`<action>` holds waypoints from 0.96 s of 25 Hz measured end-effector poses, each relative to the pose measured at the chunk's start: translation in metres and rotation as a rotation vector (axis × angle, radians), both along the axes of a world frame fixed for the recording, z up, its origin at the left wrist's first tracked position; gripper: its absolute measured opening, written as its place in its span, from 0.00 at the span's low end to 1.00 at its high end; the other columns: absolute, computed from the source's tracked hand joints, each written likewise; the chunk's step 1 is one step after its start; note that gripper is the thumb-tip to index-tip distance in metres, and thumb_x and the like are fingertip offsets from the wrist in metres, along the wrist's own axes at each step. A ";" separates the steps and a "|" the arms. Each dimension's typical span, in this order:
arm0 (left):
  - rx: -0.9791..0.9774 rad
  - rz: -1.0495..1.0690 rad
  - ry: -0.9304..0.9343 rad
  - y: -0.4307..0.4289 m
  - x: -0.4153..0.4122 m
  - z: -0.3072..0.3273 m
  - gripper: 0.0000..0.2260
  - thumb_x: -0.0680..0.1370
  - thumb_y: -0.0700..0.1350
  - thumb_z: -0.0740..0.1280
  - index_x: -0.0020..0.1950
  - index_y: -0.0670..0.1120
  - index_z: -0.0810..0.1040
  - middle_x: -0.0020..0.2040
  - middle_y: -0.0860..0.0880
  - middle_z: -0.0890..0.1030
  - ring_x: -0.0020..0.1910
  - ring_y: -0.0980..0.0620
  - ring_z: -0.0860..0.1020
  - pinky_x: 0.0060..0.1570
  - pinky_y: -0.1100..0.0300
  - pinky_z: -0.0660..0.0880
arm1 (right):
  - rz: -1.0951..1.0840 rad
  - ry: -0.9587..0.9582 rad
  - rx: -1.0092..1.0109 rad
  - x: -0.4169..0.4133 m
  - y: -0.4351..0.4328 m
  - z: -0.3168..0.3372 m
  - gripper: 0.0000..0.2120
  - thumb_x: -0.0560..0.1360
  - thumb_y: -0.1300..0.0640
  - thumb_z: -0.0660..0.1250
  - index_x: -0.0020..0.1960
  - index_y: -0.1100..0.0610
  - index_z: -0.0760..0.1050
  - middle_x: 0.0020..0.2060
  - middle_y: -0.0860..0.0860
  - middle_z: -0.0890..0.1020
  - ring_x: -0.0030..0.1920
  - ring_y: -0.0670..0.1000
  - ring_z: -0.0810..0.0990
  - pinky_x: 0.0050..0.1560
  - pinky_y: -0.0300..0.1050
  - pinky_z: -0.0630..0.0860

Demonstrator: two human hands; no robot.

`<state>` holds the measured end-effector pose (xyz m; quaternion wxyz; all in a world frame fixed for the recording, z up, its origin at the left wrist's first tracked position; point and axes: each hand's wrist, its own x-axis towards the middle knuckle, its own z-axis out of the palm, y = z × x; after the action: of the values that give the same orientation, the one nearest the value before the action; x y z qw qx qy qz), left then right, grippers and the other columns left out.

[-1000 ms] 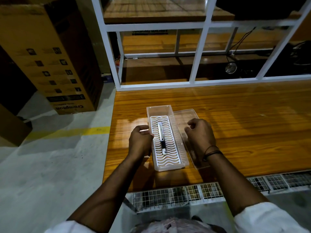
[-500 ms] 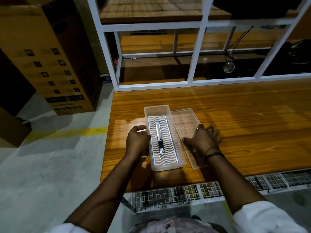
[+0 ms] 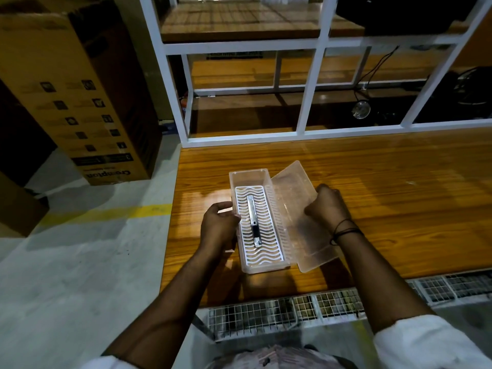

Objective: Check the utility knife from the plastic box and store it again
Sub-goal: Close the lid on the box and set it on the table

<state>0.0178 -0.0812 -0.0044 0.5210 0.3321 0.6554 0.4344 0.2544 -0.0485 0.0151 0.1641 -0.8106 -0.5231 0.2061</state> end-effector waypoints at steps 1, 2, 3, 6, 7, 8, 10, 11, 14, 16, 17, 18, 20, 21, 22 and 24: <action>-0.003 0.000 -0.009 0.000 0.000 -0.001 0.17 0.78 0.37 0.72 0.66 0.47 0.79 0.57 0.44 0.86 0.45 0.46 0.86 0.46 0.45 0.84 | 0.016 0.046 0.020 -0.001 0.000 0.010 0.18 0.74 0.62 0.71 0.63 0.60 0.75 0.61 0.61 0.79 0.57 0.64 0.81 0.47 0.52 0.78; -0.005 0.002 -0.021 0.000 -0.001 -0.001 0.17 0.78 0.37 0.72 0.65 0.47 0.79 0.57 0.44 0.86 0.44 0.47 0.86 0.47 0.44 0.84 | 0.032 0.090 0.038 -0.004 -0.001 0.020 0.17 0.74 0.63 0.70 0.63 0.60 0.77 0.59 0.60 0.81 0.57 0.63 0.81 0.46 0.51 0.77; -0.004 0.006 -0.033 0.000 -0.002 -0.001 0.16 0.78 0.37 0.72 0.65 0.47 0.79 0.56 0.44 0.87 0.43 0.47 0.86 0.45 0.45 0.84 | 0.046 0.123 0.061 -0.008 -0.004 0.030 0.17 0.75 0.64 0.69 0.63 0.59 0.77 0.58 0.59 0.82 0.56 0.62 0.81 0.45 0.51 0.78; 0.009 0.000 -0.048 -0.002 -0.003 -0.001 0.15 0.78 0.36 0.72 0.63 0.48 0.79 0.54 0.44 0.87 0.40 0.49 0.86 0.33 0.57 0.81 | 0.090 0.170 0.136 -0.027 -0.011 0.053 0.20 0.75 0.63 0.68 0.67 0.56 0.76 0.59 0.57 0.83 0.55 0.61 0.82 0.46 0.52 0.81; 0.009 0.002 -0.057 -0.002 -0.003 -0.001 0.15 0.78 0.36 0.72 0.63 0.48 0.79 0.52 0.45 0.87 0.39 0.50 0.86 0.30 0.59 0.80 | 0.111 0.175 0.146 -0.035 -0.013 0.058 0.22 0.75 0.62 0.68 0.68 0.54 0.76 0.59 0.56 0.83 0.55 0.60 0.83 0.46 0.52 0.81; 0.004 0.007 -0.064 -0.002 -0.002 -0.001 0.14 0.78 0.36 0.71 0.62 0.48 0.79 0.50 0.46 0.87 0.36 0.51 0.85 0.27 0.60 0.79 | 0.137 0.177 0.153 -0.041 -0.014 0.061 0.23 0.74 0.62 0.68 0.69 0.53 0.76 0.59 0.55 0.83 0.54 0.59 0.83 0.46 0.52 0.81; -0.008 0.017 -0.072 -0.003 -0.002 -0.001 0.14 0.78 0.35 0.71 0.61 0.48 0.80 0.45 0.47 0.87 0.30 0.53 0.84 0.25 0.61 0.78 | 0.198 0.164 0.174 -0.055 -0.013 0.063 0.26 0.71 0.62 0.68 0.69 0.51 0.76 0.58 0.54 0.85 0.51 0.58 0.83 0.44 0.49 0.80; -0.010 0.015 -0.074 -0.003 -0.002 -0.001 0.14 0.78 0.35 0.71 0.62 0.47 0.80 0.44 0.47 0.87 0.28 0.54 0.83 0.25 0.61 0.77 | 0.218 0.149 0.185 -0.062 -0.013 0.065 0.27 0.70 0.61 0.68 0.69 0.52 0.76 0.58 0.55 0.85 0.52 0.59 0.83 0.45 0.48 0.79; -0.005 0.006 -0.075 -0.004 -0.002 -0.001 0.15 0.78 0.34 0.70 0.62 0.48 0.80 0.44 0.46 0.87 0.25 0.55 0.82 0.26 0.61 0.76 | 0.255 0.070 0.206 -0.084 -0.016 0.062 0.25 0.70 0.57 0.70 0.67 0.54 0.77 0.61 0.56 0.83 0.57 0.60 0.82 0.52 0.50 0.81; -0.009 0.012 -0.085 -0.005 -0.003 0.001 0.15 0.78 0.33 0.69 0.61 0.48 0.80 0.41 0.46 0.86 0.22 0.54 0.79 0.28 0.60 0.73 | 0.296 0.006 0.203 -0.099 -0.020 0.056 0.25 0.70 0.55 0.70 0.67 0.54 0.76 0.63 0.57 0.80 0.59 0.61 0.81 0.55 0.52 0.81; -0.011 0.014 -0.093 -0.005 -0.003 0.001 0.15 0.78 0.33 0.69 0.61 0.48 0.80 0.39 0.47 0.85 0.21 0.54 0.77 0.28 0.60 0.71 | 0.318 -0.024 0.203 -0.106 -0.022 0.053 0.24 0.70 0.54 0.69 0.67 0.54 0.76 0.64 0.58 0.79 0.59 0.62 0.80 0.55 0.52 0.81; -0.016 0.016 -0.098 -0.005 -0.003 0.000 0.15 0.78 0.33 0.68 0.60 0.48 0.80 0.36 0.48 0.85 0.20 0.53 0.75 0.28 0.60 0.69 | 0.338 -0.050 0.202 -0.113 -0.023 0.049 0.24 0.70 0.54 0.69 0.66 0.55 0.76 0.63 0.59 0.78 0.59 0.63 0.80 0.54 0.51 0.80; -0.020 0.019 -0.115 -0.006 -0.005 -0.001 0.15 0.77 0.33 0.69 0.59 0.49 0.81 0.32 0.48 0.85 0.22 0.50 0.74 0.29 0.59 0.67 | 0.373 -0.085 0.193 -0.124 -0.024 0.043 0.24 0.71 0.52 0.70 0.65 0.56 0.75 0.62 0.60 0.77 0.57 0.63 0.80 0.52 0.50 0.78; -0.016 0.019 -0.129 -0.007 -0.006 -0.002 0.16 0.77 0.33 0.69 0.59 0.50 0.82 0.32 0.48 0.85 0.24 0.48 0.75 0.30 0.58 0.68 | 0.389 -0.099 0.183 -0.129 -0.025 0.041 0.25 0.71 0.51 0.71 0.66 0.57 0.75 0.62 0.60 0.77 0.57 0.63 0.80 0.51 0.49 0.78; -0.009 0.016 -0.144 -0.008 -0.007 -0.002 0.16 0.77 0.33 0.68 0.60 0.50 0.82 0.33 0.47 0.86 0.26 0.46 0.77 0.30 0.57 0.70 | 0.406 -0.122 0.177 -0.135 -0.026 0.038 0.25 0.71 0.51 0.71 0.66 0.57 0.74 0.61 0.60 0.76 0.57 0.63 0.80 0.50 0.50 0.78; 0.005 0.004 -0.148 -0.011 -0.009 -0.001 0.19 0.78 0.32 0.64 0.61 0.50 0.83 0.31 0.47 0.85 0.26 0.47 0.77 0.27 0.60 0.72 | 0.450 -0.187 0.168 -0.145 -0.028 0.031 0.24 0.72 0.52 0.70 0.66 0.59 0.73 0.61 0.60 0.75 0.57 0.63 0.80 0.50 0.50 0.78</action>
<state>0.0083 -0.0922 -0.0057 0.5666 0.2991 0.6145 0.4604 0.1094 -0.0766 0.0463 0.1316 -0.6727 -0.7186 0.1175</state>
